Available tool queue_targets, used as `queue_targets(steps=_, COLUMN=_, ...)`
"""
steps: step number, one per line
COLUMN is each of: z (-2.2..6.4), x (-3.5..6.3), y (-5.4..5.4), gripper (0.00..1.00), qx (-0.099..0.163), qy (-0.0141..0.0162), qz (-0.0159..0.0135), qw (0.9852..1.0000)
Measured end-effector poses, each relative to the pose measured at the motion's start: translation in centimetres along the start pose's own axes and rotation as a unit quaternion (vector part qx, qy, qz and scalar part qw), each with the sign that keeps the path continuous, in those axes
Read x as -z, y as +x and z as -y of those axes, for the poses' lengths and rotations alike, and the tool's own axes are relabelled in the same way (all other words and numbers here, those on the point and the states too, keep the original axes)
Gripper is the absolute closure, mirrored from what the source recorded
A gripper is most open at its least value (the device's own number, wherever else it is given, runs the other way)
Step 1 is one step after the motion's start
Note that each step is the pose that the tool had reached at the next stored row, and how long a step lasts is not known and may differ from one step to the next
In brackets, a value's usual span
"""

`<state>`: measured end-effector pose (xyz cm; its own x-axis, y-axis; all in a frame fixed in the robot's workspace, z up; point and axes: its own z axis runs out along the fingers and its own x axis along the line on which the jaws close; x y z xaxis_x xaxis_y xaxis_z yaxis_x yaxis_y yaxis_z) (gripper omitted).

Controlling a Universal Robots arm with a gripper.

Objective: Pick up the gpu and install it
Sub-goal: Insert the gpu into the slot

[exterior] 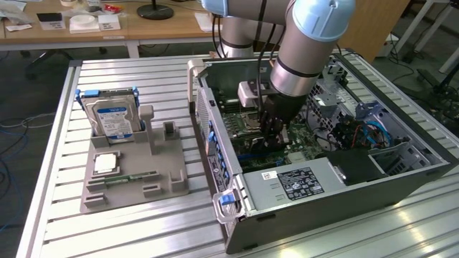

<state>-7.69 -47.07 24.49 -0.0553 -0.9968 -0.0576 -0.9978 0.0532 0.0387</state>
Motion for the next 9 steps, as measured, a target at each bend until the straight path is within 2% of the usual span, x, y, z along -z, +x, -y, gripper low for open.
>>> queue_targets(steps=2, z=-0.05, x=-0.02, y=0.0, gripper=0.73, qx=0.0, qy=0.0034, qz=0.0009, qw=1.0)
queue_targets(steps=9, z=-0.19, x=-0.02, y=0.01, gripper=0.73, qx=0.0, qy=0.0044, qz=0.0009, qw=1.0)
